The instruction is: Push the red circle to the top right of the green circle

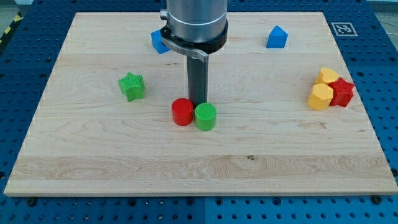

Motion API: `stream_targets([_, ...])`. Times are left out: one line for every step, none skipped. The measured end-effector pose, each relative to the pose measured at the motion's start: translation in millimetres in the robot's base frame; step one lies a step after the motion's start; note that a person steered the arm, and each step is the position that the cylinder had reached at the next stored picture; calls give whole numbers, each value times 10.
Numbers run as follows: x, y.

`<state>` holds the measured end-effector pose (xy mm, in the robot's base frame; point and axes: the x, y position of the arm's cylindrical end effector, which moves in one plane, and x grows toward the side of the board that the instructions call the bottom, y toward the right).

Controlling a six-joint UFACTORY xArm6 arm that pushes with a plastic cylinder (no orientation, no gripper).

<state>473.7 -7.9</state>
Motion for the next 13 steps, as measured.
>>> stream_targets([89, -213])
stream_targets([-201, -290])
stream_targets([-175, -365])
stream_targets([-72, -730])
stream_targets([-63, -1090])
stream_targets([364, -973])
stream_targets([853, -717])
stream_targets([778, -536])
stream_targets([682, -478])
stream_targets([542, -478])
stream_targets([439, -478])
stream_targets([344, -478])
stream_targets([256, -478])
